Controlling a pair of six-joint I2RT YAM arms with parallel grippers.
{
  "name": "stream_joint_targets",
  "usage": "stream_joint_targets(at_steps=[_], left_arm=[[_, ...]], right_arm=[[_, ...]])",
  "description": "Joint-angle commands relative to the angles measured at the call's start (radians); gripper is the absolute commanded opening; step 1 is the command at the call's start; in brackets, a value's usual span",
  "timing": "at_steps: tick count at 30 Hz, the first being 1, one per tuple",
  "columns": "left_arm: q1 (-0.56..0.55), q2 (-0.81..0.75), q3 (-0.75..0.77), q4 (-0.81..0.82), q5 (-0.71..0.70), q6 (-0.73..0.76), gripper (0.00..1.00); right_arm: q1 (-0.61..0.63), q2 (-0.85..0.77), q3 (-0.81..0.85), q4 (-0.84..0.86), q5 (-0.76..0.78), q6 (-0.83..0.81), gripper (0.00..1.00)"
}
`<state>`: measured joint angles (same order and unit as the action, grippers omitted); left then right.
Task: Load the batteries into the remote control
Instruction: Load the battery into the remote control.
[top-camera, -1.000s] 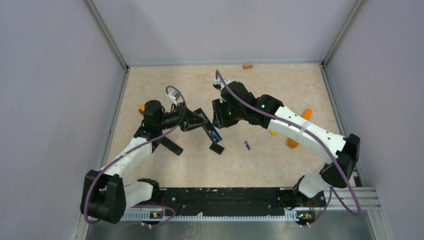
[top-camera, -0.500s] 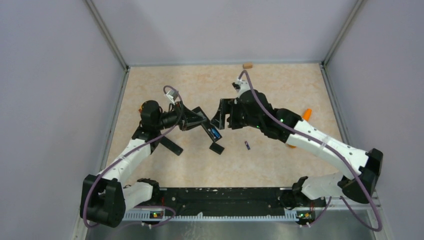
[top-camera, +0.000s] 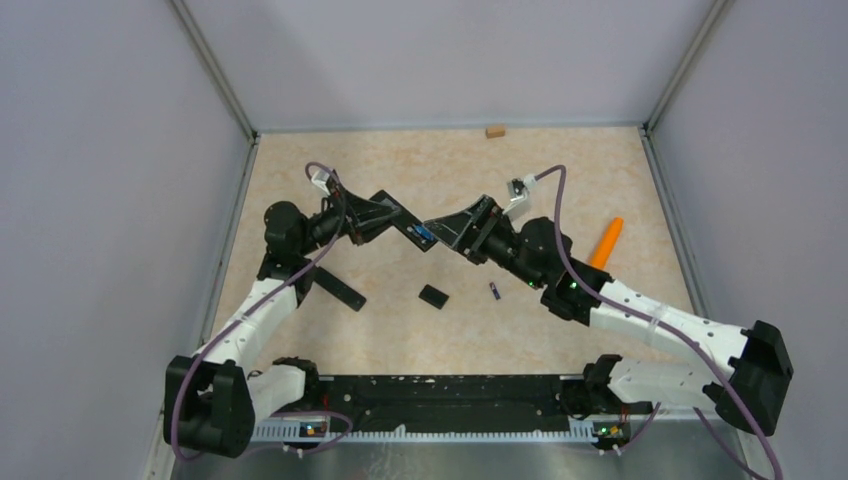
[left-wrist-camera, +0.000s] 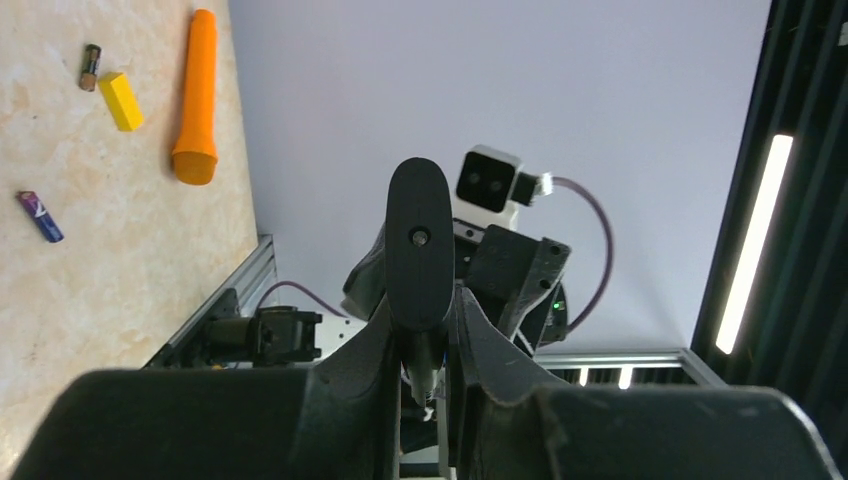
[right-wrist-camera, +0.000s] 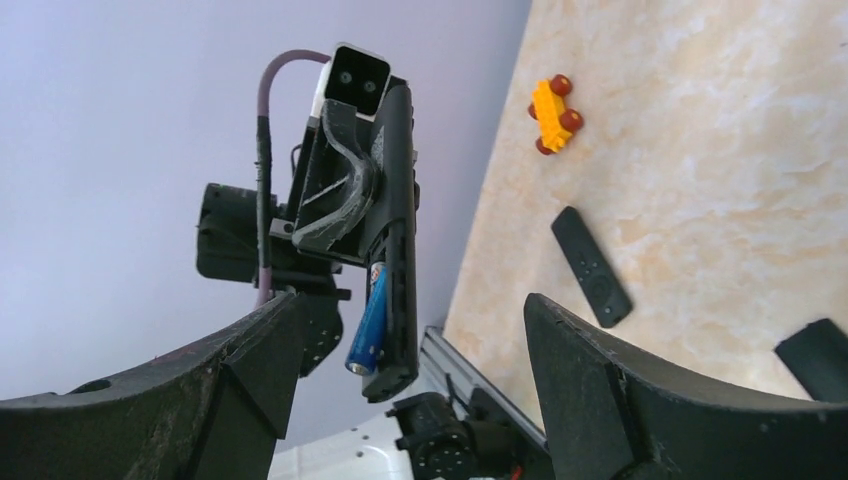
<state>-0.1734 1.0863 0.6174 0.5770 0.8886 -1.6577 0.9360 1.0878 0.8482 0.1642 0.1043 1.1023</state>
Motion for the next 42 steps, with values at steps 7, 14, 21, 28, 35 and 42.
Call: stream_joint_targets(at_steps=[7,14,21,28,35,42], left_arm=[[0.009,-0.031,0.036,0.171,-0.066,-0.197,0.0],[0.009,-0.053,0.027,0.172,-0.108,-0.252,0.0],[0.009,-0.057,0.027,0.174,-0.101,-0.264,0.0],[0.009,-0.067,0.029,0.175,-0.099,-0.264,0.0],[0.009,-0.079,0.028,0.172,-0.09,-0.258,0.0],[0.009,-0.105,0.044,0.163,-0.079,-0.263,0.0]], right_arm=[[0.007,-0.047,-0.058,0.377,-0.014,0.102,0.8],[0.006,-0.009,-0.079,0.453,-0.043,0.157,0.68],[0.006,0.012,-0.075,0.472,-0.045,0.166,0.5],[0.006,0.024,-0.075,0.468,-0.036,0.174,0.38],[0.007,0.029,-0.072,0.448,-0.026,0.176,0.34],[0.006,0.04,-0.066,0.397,-0.011,0.188,0.31]])
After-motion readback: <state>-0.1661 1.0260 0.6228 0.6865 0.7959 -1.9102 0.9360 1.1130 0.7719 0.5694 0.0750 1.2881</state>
